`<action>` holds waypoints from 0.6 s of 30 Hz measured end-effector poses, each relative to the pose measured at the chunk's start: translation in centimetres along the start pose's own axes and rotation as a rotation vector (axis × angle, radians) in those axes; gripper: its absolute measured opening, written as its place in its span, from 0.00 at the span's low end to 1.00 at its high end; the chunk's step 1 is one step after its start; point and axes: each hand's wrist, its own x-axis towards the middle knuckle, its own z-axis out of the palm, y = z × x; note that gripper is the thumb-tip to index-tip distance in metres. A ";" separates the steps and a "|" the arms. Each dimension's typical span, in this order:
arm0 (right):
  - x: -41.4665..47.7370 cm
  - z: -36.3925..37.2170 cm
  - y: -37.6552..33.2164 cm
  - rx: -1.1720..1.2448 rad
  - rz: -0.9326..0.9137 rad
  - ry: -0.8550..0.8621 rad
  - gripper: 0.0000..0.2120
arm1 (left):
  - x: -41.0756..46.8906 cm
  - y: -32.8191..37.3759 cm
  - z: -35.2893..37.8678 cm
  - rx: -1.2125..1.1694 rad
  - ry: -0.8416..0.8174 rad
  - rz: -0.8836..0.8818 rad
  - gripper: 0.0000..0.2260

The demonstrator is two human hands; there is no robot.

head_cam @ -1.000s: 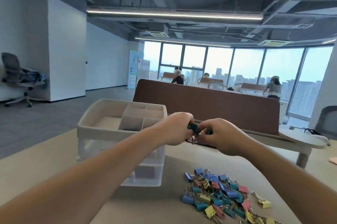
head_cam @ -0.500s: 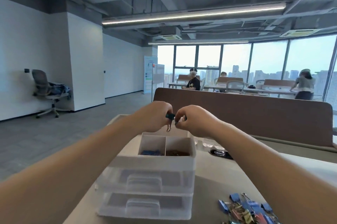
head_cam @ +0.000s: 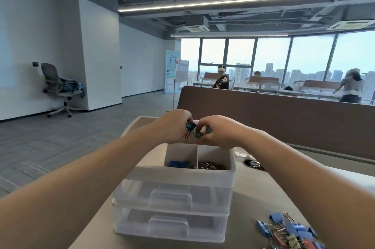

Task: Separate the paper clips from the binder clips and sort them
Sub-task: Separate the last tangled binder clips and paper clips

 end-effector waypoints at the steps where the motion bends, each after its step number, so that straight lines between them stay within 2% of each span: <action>1: -0.1 -0.1 0.0 -0.003 0.002 -0.017 0.14 | -0.1 0.0 0.1 -0.005 -0.004 -0.004 0.10; 6: -0.2 -0.1 0.1 -0.018 0.022 0.011 0.19 | -0.3 0.1 0.6 -0.031 -0.011 -0.002 0.13; 10: -0.5 0.1 0.3 0.063 0.038 0.067 0.17 | -0.5 0.1 0.6 -0.050 -0.007 0.019 0.11; 18: -1.1 0.1 0.5 0.047 0.031 0.148 0.11 | -0.5 0.4 0.9 0.020 -0.040 0.079 0.07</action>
